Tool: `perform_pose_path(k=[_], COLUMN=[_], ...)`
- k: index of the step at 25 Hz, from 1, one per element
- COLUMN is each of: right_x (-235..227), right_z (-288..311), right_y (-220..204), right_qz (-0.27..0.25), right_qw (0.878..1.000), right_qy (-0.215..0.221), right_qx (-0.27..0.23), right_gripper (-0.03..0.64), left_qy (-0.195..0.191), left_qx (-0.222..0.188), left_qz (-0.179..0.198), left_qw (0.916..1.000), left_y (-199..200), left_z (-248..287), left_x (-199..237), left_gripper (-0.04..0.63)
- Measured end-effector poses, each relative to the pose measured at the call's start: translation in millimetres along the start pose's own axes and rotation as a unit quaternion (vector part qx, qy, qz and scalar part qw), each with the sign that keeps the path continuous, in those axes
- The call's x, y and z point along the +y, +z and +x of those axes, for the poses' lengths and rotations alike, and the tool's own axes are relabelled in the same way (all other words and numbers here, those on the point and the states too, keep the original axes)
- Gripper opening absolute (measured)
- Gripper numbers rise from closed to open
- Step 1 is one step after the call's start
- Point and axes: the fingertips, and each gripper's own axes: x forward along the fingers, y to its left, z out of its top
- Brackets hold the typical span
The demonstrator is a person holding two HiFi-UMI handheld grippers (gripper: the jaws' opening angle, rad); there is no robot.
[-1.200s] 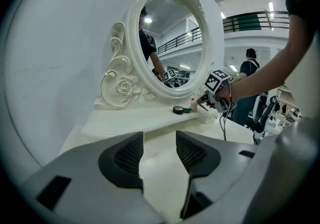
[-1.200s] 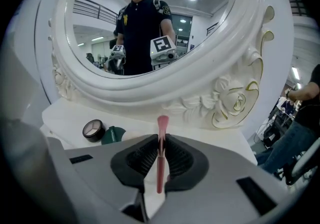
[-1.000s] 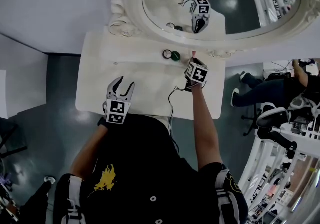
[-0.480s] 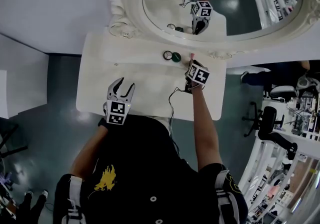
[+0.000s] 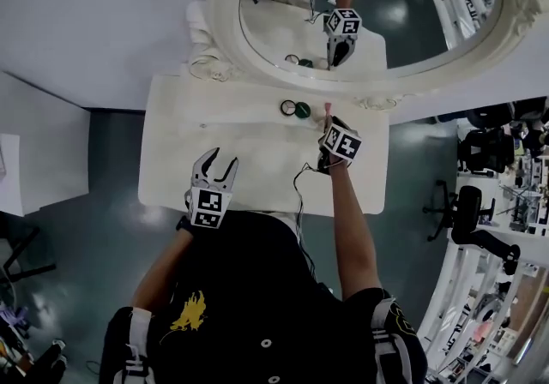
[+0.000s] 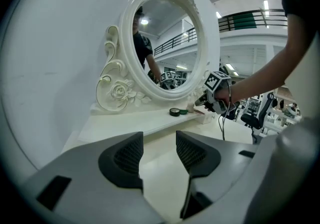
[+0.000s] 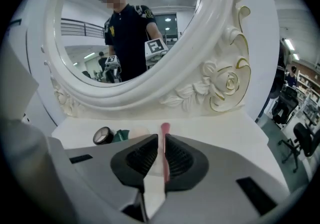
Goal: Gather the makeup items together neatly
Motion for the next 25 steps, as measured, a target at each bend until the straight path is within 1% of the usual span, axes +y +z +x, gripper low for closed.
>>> perform_pose_path(k=[2, 3, 6, 8, 9, 12, 15, 22, 25], right_x=[6.8, 9.4, 13.1, 19.1, 25.4, 49.5, 77.3, 135.2, 150.7], right_z=[-9.2, -13.1, -27.0, -39.6, -45.2, -59.6, -76.5, -98.2, -109.2], right_y=[-1.8, -3.8, -8.5, -11.4, -13.4, -13.0, -9.2, 16.6, 30.7], right_qz=[0.003, -0.001, -0.010, -0.014, -0.019, -0.036, -0.051, -0.079, -0.075], right_qw=[1.000, 1.000, 1.000, 1.000, 0.999, 0.998, 0.995, 0.981, 0.975], right_qy=[0.005, 0.004, 0.000, 0.006, 0.012, 0.034, 0.066, 0.150, 0.176], right_qx=[-0.011, -0.014, -0.019, -0.023, -0.028, -0.046, -0.060, -0.095, -0.109], right_gripper=[0.060, 0.060, 0.061, 0.061, 0.061, 0.064, 0.064, 0.067, 0.069], left_qy=[-0.006, -0.010, -0.014, -0.014, -0.011, 0.009, 0.030, 0.053, 0.058], left_qx=[-0.007, -0.008, -0.008, -0.013, -0.014, -0.020, -0.034, -0.038, -0.047], left_qz=[0.020, 0.024, 0.017, 0.008, 0.011, 0.025, 0.014, 0.040, 0.043], left_qw=[0.9998, 0.9996, 0.9997, 0.9998, 0.9998, 0.9994, 0.9989, 0.9971, 0.9962], left_y=[5.7, 6.8, 7.0, 7.6, 11.1, 32.2, 51.5, 73.6, 85.1], left_z=[-3.4, -5.2, -11.1, -15.3, -18.3, -27.6, -41.4, -41.3, -40.5], left_x=[-8.6, -12.1, -19.7, -21.7, -19.8, -9.7, -10.9, -28.8, -31.2], left_gripper=[0.216, 0.216, 0.216, 0.216, 0.216, 0.215, 0.216, 0.216, 0.216])
